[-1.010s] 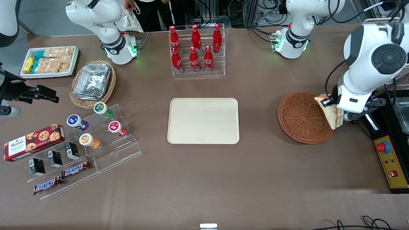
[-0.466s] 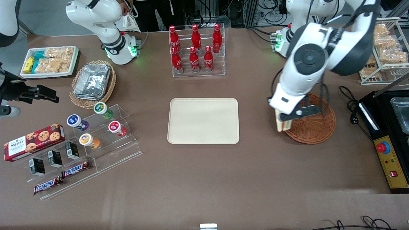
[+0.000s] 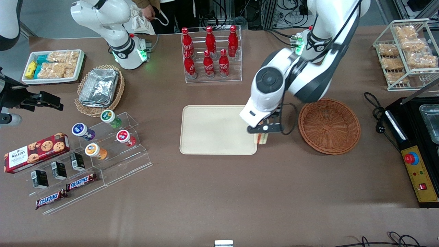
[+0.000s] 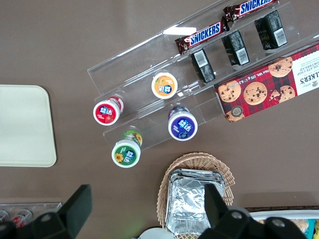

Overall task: Place sandwich from basket to tray
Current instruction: 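Carry the held sandwich with the left gripper over the cream tray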

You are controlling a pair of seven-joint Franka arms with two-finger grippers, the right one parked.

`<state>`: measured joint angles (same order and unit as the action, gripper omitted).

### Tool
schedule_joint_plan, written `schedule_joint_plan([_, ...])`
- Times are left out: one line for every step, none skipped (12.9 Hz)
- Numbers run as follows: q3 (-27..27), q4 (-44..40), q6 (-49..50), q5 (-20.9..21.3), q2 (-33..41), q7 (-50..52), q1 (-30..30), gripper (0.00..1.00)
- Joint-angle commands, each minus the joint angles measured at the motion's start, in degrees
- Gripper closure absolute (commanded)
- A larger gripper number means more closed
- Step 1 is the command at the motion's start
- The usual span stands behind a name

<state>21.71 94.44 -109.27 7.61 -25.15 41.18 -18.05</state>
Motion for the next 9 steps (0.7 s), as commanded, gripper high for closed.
schedule_joint_plan([-0.09,-0.41,-4.18,2.65,-5.6,0.74,-0.93,1.0])
schedule_joint_plan([-0.09,0.65,-5.68,3.45,-6.48,1.35,-1.72,1.0])
schedule_joint_plan([-0.18,1.35,-7.26,4.42,-7.36,2.23,-2.07,1.0])
schedule_joint_plan([-0.18,1.45,-9.19,5.64,-8.67,3.46,-2.16,1.0])
schedule_joint_plan([-0.18,1.45,-10.95,6.7,-9.82,5.56,-2.86,1.0])
schedule_joint_plan([-0.18,1.36,-11.66,8.1,-10.35,7.93,-4.17,1.0])
schedule_joint_plan([-0.18,1.1,-11.76,9.94,-11.4,9.78,-4.36,0.93])
schedule_joint_plan([-0.18,1.01,-12.02,10.92,-12.1,10.84,-4.45,0.71])
schedule_joint_plan([-0.18,1.01,-12.46,11.19,-12.37,10.94,-4.45,0.13])
